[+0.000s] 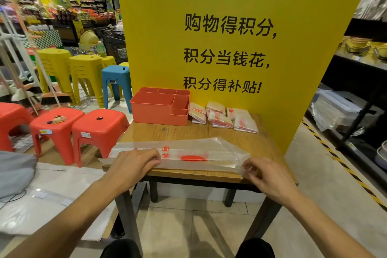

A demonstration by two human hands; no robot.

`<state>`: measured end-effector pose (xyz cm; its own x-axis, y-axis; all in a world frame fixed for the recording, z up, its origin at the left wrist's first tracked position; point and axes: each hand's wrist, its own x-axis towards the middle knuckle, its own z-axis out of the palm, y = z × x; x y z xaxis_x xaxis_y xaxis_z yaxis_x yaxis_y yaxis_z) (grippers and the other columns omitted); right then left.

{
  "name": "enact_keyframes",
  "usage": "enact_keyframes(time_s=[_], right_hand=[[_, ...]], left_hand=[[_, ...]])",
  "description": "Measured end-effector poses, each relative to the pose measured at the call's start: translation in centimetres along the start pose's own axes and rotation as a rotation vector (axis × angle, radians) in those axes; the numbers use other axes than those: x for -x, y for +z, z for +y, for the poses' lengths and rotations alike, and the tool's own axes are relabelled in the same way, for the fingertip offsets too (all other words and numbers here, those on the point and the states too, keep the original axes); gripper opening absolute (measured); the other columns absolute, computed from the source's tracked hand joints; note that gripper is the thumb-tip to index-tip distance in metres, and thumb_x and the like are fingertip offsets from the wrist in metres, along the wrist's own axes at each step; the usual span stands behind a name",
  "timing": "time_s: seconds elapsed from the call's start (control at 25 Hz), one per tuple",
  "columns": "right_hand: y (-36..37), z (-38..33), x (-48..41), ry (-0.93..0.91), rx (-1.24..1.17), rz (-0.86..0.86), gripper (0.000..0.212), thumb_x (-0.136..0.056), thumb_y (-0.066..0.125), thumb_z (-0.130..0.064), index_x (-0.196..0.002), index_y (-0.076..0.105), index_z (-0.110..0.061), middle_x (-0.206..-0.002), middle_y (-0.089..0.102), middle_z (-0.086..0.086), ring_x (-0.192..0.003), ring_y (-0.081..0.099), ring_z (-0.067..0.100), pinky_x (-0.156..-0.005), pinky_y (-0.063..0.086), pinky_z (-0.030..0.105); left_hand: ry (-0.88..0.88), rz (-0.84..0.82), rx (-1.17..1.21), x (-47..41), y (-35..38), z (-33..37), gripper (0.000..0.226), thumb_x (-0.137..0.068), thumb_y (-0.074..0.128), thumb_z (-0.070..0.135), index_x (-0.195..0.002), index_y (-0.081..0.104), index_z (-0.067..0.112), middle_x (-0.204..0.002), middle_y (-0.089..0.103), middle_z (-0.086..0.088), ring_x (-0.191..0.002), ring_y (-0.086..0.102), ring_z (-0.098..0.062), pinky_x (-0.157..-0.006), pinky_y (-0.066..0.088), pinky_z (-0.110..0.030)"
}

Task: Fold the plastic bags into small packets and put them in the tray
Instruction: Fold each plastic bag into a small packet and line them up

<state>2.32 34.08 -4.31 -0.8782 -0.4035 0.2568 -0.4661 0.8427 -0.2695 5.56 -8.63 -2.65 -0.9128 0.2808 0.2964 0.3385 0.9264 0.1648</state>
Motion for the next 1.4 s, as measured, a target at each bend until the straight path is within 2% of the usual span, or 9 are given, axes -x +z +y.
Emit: enact_keyframes(time_s=[0.2, 0.4, 0.52, 0.64, 0.76, 0.84, 0.96, 1.24, 1.4], right_hand=[[-2.8, 3.1, -1.5, 0.243, 0.141, 0.089, 0.018, -0.101, 0.061, -0.025, -0.096, 0.059, -0.041, -0.095, 0.063, -0.017, -0.092, 0.057, 0.007, -0.079, 0.048, 0.030], [-5.6, 4.4, -2.8, 0.367, 0.021, -0.049, 0.019, -0.101, 0.063, -0.029, -0.120, 0.063, -0.033, -0.111, 0.070, -0.010, -0.103, 0.064, 0.009, -0.086, 0.055, 0.032], [-5.9, 3.1, -3.0, 0.242, 0.259, -0.005, 0.038, -0.094, 0.068, -0.049, -0.129, 0.060, -0.039, -0.132, 0.063, -0.014, -0.122, 0.056, 0.011, -0.101, 0.050, 0.036], [-5.0, -0.5, -2.8, 0.013, 0.085, -0.089, 0.065, -0.084, 0.058, -0.075, -0.140, 0.053, -0.041, -0.140, 0.053, -0.023, -0.133, 0.046, 0.002, -0.113, 0.042, 0.035], [-2.8, -2.9, -2.9, -0.057, 0.058, -0.213, 0.069, -0.082, 0.062, -0.078, -0.140, 0.052, -0.042, -0.133, 0.053, -0.028, -0.124, 0.048, -0.005, -0.105, 0.043, 0.026], [-1.8, -2.9, -3.4, -0.073, 0.105, -0.206, 0.041, -0.093, 0.065, -0.059, -0.130, 0.057, -0.041, -0.124, 0.064, -0.023, -0.114, 0.058, -0.001, -0.095, 0.050, 0.024], [-1.5, -1.6, -4.0, 0.029, 0.061, -0.204, 0.018, -0.101, 0.054, -0.054, -0.110, 0.062, -0.041, -0.105, 0.068, -0.019, -0.096, 0.063, 0.004, -0.082, 0.054, 0.026], [-1.5, 0.0, -5.2, 0.225, -0.035, -0.260, 0.023, -0.092, 0.071, -0.048, -0.113, 0.062, -0.042, -0.100, 0.065, -0.016, -0.090, 0.060, 0.004, -0.072, 0.047, 0.023], [-3.1, 1.8, -5.6, 0.242, -0.065, -0.315, 0.028, -0.089, 0.078, -0.030, -0.112, 0.064, -0.038, -0.097, 0.064, -0.010, -0.088, 0.061, 0.009, -0.069, 0.049, 0.022]], left_hand=[[-0.037, -0.054, 0.012, -1.4, -0.9, -0.1, 0.025, -0.099, 0.036, 0.064, -0.099, 0.053, 0.046, -0.095, 0.067, 0.023, -0.085, 0.062, -0.002, -0.071, 0.050, -0.027], [-0.123, -0.217, 0.109, -3.0, 0.0, -0.3, 0.011, -0.099, 0.062, 0.046, -0.091, 0.060, 0.039, -0.092, 0.067, 0.019, -0.087, 0.060, -0.002, -0.081, 0.055, -0.036], [-0.111, -0.284, 0.166, -3.6, 0.6, -0.8, 0.012, -0.095, 0.063, 0.047, -0.088, 0.061, 0.037, -0.119, 0.067, 0.021, -0.108, 0.060, -0.003, -0.095, 0.053, -0.040], [-0.085, -0.344, 0.260, -4.0, 0.6, -0.3, 0.013, -0.094, 0.066, 0.042, -0.086, 0.063, 0.033, -0.141, 0.057, 0.025, -0.127, 0.053, -0.005, -0.108, 0.047, -0.040], [-0.095, -0.346, 0.291, -4.2, 0.3, 0.0, 0.010, -0.098, 0.064, 0.038, -0.088, 0.064, 0.035, -0.110, 0.071, 0.016, -0.106, 0.063, -0.007, -0.095, 0.054, -0.042], [-0.095, -0.321, 0.278, -4.3, -0.2, 0.0, 0.010, -0.099, 0.064, 0.037, -0.090, 0.065, 0.035, -0.093, 0.070, 0.013, -0.091, 0.064, -0.007, -0.087, 0.055, -0.041], [-0.109, -0.324, 0.248, -4.2, -0.7, -0.3, 0.012, -0.100, 0.064, 0.037, -0.088, 0.063, 0.034, -0.080, 0.066, 0.010, -0.078, 0.060, -0.008, -0.076, 0.052, -0.039], [-0.066, -0.166, -0.067, -3.5, -0.5, -0.1, 0.016, -0.098, 0.059, 0.055, -0.102, 0.058, 0.039, -0.096, 0.064, 0.019, -0.082, 0.054, -0.008, -0.071, 0.044, -0.033], [-0.064, -0.187, -0.025, -3.2, -0.7, -0.8, 0.016, -0.099, 0.057, 0.048, -0.093, 0.056, 0.034, -0.095, 0.064, 0.017, -0.087, 0.058, -0.010, -0.067, 0.044, -0.031]])
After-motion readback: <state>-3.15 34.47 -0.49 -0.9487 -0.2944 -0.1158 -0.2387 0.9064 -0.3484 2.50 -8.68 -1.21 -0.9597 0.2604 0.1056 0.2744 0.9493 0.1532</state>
